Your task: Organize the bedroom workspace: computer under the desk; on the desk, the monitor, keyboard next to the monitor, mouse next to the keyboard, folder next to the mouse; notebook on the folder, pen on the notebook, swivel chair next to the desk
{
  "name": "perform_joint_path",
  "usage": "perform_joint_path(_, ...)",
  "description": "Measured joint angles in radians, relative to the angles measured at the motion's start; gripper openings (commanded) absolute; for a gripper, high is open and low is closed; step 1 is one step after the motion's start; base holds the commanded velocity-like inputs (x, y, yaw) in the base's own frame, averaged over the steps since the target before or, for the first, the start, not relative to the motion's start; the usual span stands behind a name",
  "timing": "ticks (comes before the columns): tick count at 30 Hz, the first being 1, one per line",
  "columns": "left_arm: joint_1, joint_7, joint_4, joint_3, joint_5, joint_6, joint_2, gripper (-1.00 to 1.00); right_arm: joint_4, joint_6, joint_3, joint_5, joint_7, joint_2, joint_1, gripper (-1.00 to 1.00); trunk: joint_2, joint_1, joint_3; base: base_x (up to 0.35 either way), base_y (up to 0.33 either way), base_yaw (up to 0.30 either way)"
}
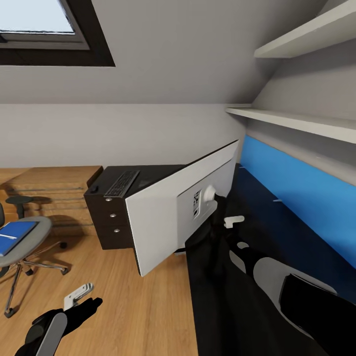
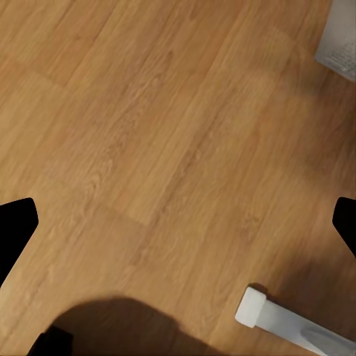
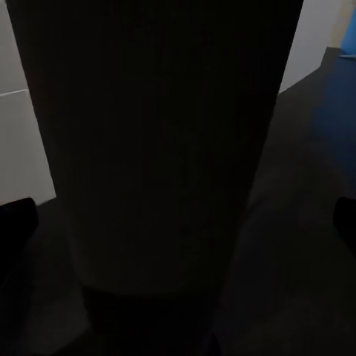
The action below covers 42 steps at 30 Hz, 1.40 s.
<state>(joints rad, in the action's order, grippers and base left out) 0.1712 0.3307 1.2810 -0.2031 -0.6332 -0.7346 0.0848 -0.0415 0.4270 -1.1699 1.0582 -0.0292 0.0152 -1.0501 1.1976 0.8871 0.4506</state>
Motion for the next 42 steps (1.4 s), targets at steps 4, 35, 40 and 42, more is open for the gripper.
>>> perform_joint_path(4,0.000,0.001,-0.001,0.001,0.000,0.000,0.001,1.00,-0.002,-0.002,-0.009,-0.007,0.001,0.001,0.000,-1.00,0.000,0.000,0.000,0.008,0.000,0.000)
perform_joint_path(35,0.000,0.000,0.000,-0.001,0.001,0.000,0.001,1.00,-0.004,0.002,0.016,0.006,-0.003,0.001,0.000,-1.00,0.000,0.000,0.000,0.000,0.000,0.000)
perform_joint_path(40,0.000,0.000,0.001,-0.002,0.001,0.000,0.002,1.00,-0.005,0.000,0.026,-0.010,-0.001,0.001,0.000,-1.00,0.000,0.000,0.000,-0.117,-0.083,0.000)
perform_joint_path(42,0.000,0.001,0.001,-0.002,0.001,0.000,0.002,1.00,-0.005,0.000,0.028,-0.011,-0.001,0.001,0.000,-1.00,0.000,0.000,0.000,-0.231,-0.178,0.000)
